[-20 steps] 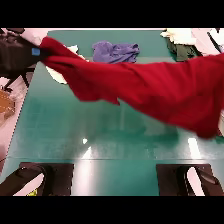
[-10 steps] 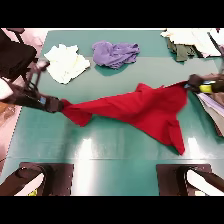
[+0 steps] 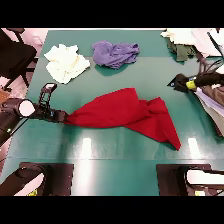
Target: Fold the shirts.
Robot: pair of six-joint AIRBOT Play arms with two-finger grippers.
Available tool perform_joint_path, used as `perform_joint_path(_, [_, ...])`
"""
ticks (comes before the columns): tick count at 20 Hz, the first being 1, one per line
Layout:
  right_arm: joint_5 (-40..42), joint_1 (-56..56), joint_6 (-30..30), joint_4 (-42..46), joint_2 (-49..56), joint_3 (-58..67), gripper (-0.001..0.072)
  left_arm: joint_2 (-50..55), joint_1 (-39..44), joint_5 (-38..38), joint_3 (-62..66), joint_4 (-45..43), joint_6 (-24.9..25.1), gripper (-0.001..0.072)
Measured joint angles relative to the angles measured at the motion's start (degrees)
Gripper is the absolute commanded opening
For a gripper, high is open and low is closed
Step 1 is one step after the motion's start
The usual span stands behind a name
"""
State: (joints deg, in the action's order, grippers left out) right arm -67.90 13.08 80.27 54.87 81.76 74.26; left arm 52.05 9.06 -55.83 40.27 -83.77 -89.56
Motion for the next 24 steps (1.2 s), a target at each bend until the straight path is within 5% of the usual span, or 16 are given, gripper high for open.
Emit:
perform_joint_path(1, [-2.0,0.1,-0.9,-1.1,-1.3,0.5,0.0506,0.0,0.0,1.9,-0.2,-0.4,-0.1,0.0088])
perform_joint_path(2, [-3.5,-0.2,-1.7,-2.3,-3.0,0.5,0.0506,0.0,0.0,4.3,-0.1,-0.8,-0.2,0.0328])
perform_joint_path(3, [-4.0,-1.0,-2.5,-3.8,-4.7,0.0,0.0506,0.0,0.0,6.5,0.0,-1.4,-0.3,0.0391])
perform_joint_path(5, [-3.0,-3.5,-3.4,-6.0,-7.3,-1.8,0.0506,0.0,-0.1,11.3,0.9,-2.5,-0.9,0.0392])
perform_joint_path(8, [0.9,-9.2,-4.4,-9.0,-6.8,-3.3,0.0526,0.0,-0.5,16.4,3.6,-4.1,-2.4,0.0571])
perform_joint_path(14, [5.7,-17.7,-5.0,-10.8,7.3,3.0,0.0532,0.0,-0.6,12.6,12.4,-2.2,-6.1,0.0571])
perform_joint_path(21, [0.5,-20.7,-1.3,-8.5,23.3,15.0,0.0517,-0.2,-0.6,4.5,16.8,8.3,-6.6,0.0571])
perform_joint_path(24, [-1.8,-22.4,0.5,-4.6,27.1,19.9,0.0411,-0.2,-0.6,3.9,17.1,11.3,-6.3,0.0571])
